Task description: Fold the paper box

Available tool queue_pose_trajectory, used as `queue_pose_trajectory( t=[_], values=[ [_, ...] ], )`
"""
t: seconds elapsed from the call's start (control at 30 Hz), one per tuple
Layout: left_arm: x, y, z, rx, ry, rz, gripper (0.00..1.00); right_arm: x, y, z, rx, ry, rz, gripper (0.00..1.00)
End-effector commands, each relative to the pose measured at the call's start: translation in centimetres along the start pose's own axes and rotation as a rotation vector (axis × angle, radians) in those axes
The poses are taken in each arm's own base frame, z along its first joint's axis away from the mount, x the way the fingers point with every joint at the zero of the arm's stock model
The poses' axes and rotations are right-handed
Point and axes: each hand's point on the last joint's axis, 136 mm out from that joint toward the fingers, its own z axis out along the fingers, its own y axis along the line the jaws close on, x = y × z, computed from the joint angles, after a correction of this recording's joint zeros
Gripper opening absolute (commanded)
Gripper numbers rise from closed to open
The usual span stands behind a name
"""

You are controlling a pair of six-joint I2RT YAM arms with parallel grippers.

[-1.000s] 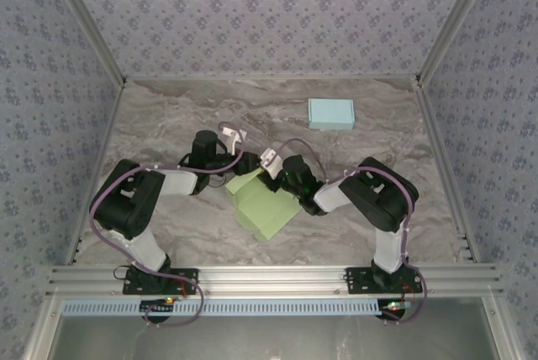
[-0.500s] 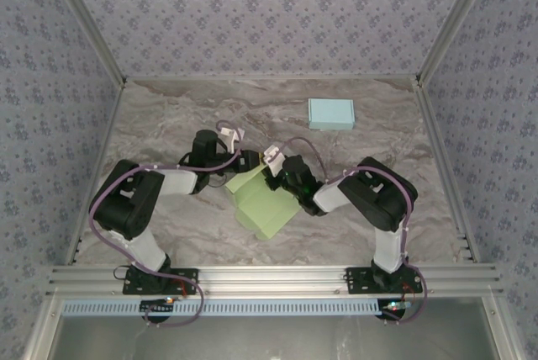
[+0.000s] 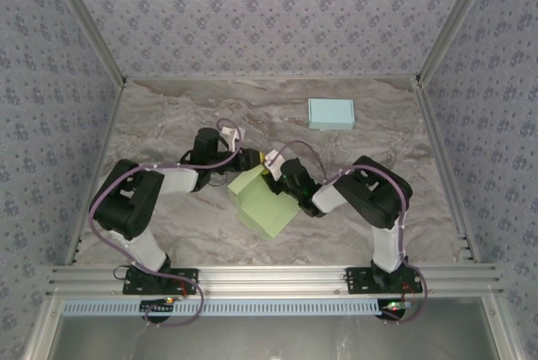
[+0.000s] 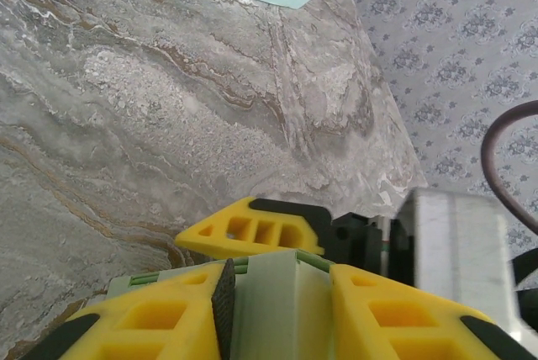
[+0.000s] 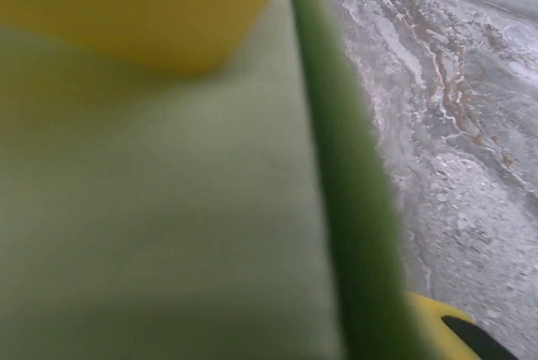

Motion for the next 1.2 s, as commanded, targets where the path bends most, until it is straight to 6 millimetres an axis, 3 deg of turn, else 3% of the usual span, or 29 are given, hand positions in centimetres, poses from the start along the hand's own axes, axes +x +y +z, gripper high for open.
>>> queue_pose_trajectory(
  t=[0.0,0.1,0.27,0.47,0.53,0.63,0.83,1.0,1.07,1.17],
  values=[
    [2.6,1.9,0.4,-0.056,0.084,-0.089,0.34,-0.4,0.3,1.0,-0.009,-0.007,-0.026,0.33],
    [2.8,2.0,0.6,-0.054,0.092,-0.096,0.33,-1.3,0.6,1.3,-0.039,-0.061,-0.027,0.37],
    [3.2,2.5,0.7,-0.067,0.104,-0.09,0.33,-2.3,1.7,1.1,-0.122,-0.134,-0.052,0.36],
    [3.6,2.7,0.7,-0.078,0.121,-0.084,0.32,-2.6,0.3,0.6,-0.091,-0.173,-0.007,0.3],
    [3.8,2.7,0.6,-0.078,0.123,-0.089,0.32,-2.7,-0.1,0.4,-0.058,-0.182,0.003,0.25],
    [4.0,2.5,0.8,-0.066,0.124,-0.105,0.32,-2.8,-0.9,0.5,0.029,-0.183,0.009,0.1],
    [4.2,2.4,0.8,-0.06,0.116,-0.139,0.32,-1.3,-3.5,0.2,0.302,-0.108,0.013,0.04],
    [4.4,2.3,0.8,-0.06,0.121,-0.144,0.32,0.1,-4.5,-0.4,0.355,-0.074,0.044,0.08],
    [4.3,2.3,0.8,-0.059,0.12,-0.141,0.32,-0.5,-4.1,-0.7,0.315,-0.113,0.062,0.12],
    [4.1,2.4,0.9,-0.073,0.121,-0.13,0.32,-2.6,-2.0,-1.2,0.149,-0.204,0.064,0.26]
  ],
)
